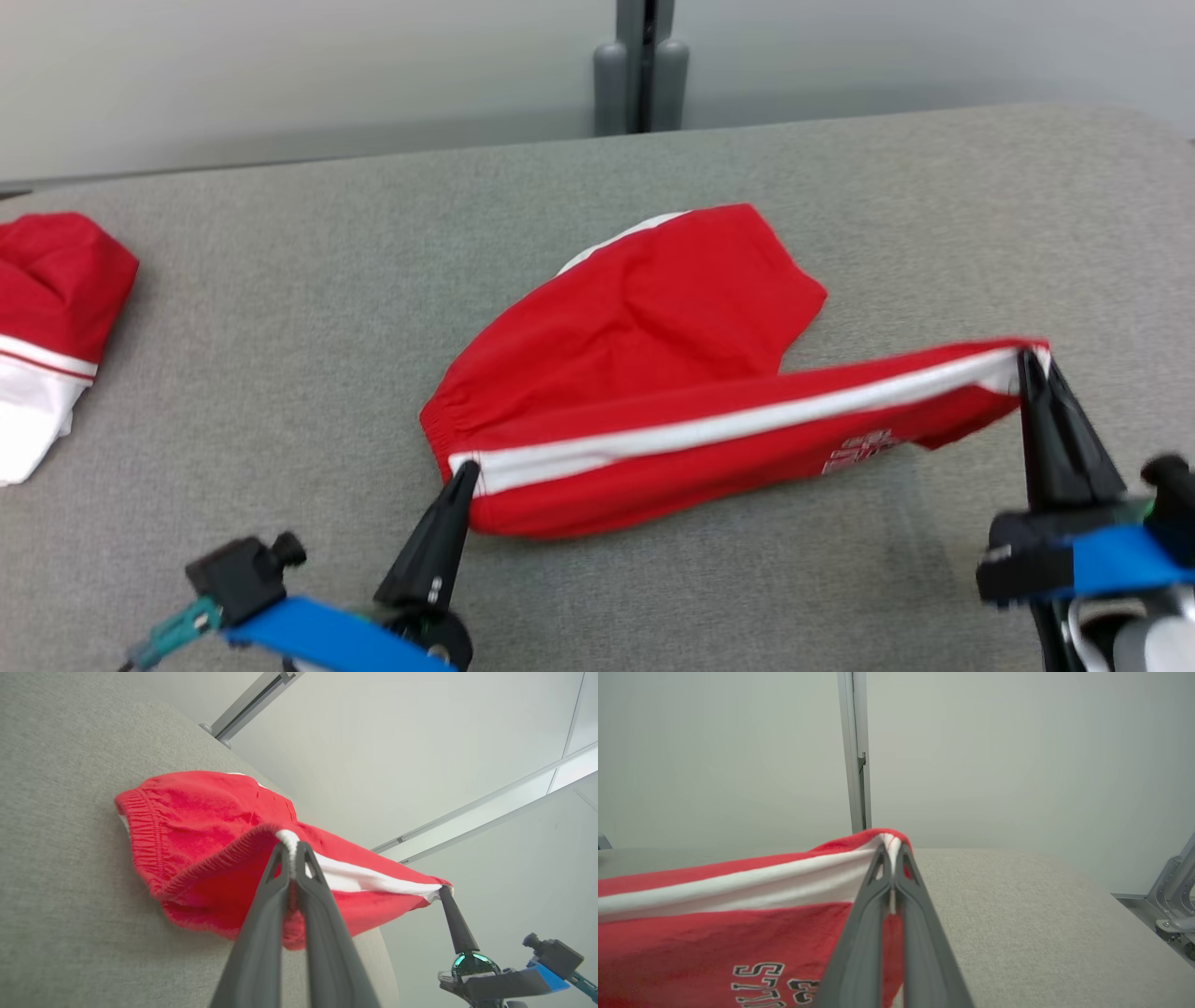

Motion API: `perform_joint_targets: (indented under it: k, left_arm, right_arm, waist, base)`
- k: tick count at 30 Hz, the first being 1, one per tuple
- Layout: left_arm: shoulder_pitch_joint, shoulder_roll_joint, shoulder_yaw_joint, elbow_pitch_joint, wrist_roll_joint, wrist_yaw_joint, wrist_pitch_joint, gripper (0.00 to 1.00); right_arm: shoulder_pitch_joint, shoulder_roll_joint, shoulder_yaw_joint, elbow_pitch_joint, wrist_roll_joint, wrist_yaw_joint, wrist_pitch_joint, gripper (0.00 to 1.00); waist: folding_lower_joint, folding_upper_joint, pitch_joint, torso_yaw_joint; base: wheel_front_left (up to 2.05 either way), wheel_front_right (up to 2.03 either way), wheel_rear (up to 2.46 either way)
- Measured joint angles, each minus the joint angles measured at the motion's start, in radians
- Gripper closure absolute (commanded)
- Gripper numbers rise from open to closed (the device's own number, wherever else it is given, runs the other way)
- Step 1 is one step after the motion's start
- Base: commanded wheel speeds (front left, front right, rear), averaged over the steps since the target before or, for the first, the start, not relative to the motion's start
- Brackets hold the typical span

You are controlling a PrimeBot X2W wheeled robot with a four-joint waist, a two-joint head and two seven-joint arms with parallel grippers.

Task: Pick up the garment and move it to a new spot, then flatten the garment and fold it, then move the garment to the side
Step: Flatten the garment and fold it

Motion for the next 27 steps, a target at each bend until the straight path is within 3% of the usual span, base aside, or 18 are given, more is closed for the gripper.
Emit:
perform_joint_targets:
  k: [3, 13, 18, 26, 27]
  left_arm:
    - [-0.069, -0.042, 0.001, 0.066, -0.014, 0.011, 0.011, 1.0]
    - [-0.298, -0.198, 0.042, 0.3, -0.07, 0.052, 0.002, 1.0]
    - [-0.367, -0.243, 0.045, 0.374, -0.07, 0.055, -0.011, 1.0]
    - [-0.453, -0.291, 0.035, 0.466, -0.064, 0.052, -0.045, 1.0]
    - [-0.46, -0.294, 0.032, 0.474, -0.064, 0.049, -0.047, 1.0]
  right_arm:
    - [-0.095, -0.017, 0.002, 0.056, -0.004, 0.0, 0.026, 1.0]
    - [-0.52, -0.175, 0.12, 0.386, -0.012, 0.0, 0.135, 1.0]
    - [-0.697, -0.201, 0.194, 0.565, -0.013, 0.0, 0.148, 1.0]
    - [-0.868, -0.209, 0.232, 0.836, -0.037, 0.0, 0.137, 1.0]
    - [-0.881, -0.208, 0.235, 0.864, -0.044, 0.0, 0.128, 0.9]
  waist:
    - [0.0001, 0.0, 0.027, 0.018]
    - [0.0004, 0.0, 0.155, 0.088]
    - [0.0004, 0.0, 0.208, 0.137]
    - [0.0003, 0.0, 0.259, 0.216]
    - [0.0004, 0.0, 0.263, 0.223]
  base:
    - [0.0, 0.0, 0.0]
    - [0.0, 0.0, 0.0]
    - [0.0, 0.0, 0.0]
    - [0.0, 0.0, 0.0]
    - [0.0, 0.0, 0.0]
